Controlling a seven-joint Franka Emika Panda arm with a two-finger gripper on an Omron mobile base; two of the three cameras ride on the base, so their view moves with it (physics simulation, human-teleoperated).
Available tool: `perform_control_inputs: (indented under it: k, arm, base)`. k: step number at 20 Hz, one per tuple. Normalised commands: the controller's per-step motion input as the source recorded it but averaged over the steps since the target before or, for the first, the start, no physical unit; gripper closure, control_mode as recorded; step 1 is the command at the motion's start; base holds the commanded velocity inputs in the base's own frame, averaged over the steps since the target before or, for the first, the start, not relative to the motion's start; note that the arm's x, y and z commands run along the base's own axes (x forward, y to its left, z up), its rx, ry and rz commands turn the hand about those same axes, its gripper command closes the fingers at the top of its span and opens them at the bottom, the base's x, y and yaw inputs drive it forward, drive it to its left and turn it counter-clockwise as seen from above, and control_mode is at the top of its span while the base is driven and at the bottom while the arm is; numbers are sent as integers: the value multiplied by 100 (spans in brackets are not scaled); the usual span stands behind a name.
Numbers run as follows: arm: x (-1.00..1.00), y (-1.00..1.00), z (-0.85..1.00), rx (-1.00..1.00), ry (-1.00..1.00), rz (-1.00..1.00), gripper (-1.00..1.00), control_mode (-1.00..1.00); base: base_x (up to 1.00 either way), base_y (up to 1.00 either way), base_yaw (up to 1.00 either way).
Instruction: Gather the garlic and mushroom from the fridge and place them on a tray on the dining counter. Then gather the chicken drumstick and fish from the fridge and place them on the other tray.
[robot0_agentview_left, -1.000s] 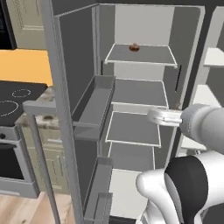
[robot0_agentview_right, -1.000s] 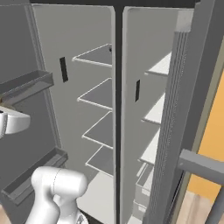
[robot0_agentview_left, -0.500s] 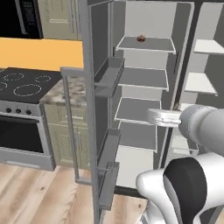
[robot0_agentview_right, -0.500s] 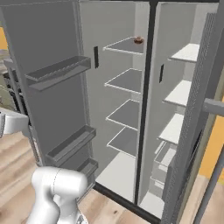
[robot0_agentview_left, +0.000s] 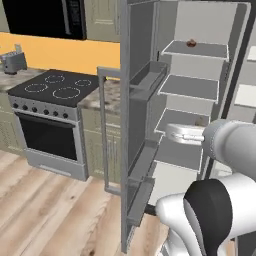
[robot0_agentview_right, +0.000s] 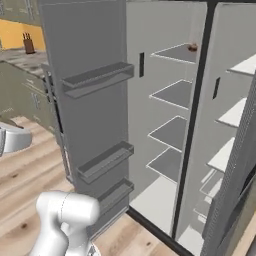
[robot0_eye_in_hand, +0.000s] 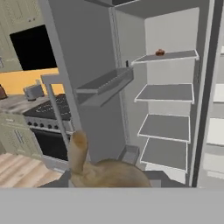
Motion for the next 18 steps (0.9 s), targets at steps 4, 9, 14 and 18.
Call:
perform_control_inputs:
  k: [4, 9, 14, 18]
  arm:
    - [0, 0, 0, 0, 0, 0, 100, 100]
    - [0, 0, 0, 0, 0, 0, 100, 100]
    - [0, 0, 0, 0, 0, 0, 100, 100]
    - [0, 0, 0, 0, 0, 0, 100, 100]
  base:
    - [-81, -45, 44]
    - [-80, -71, 45]
    - [-76, -91, 42]
    - [-88, -59, 38]
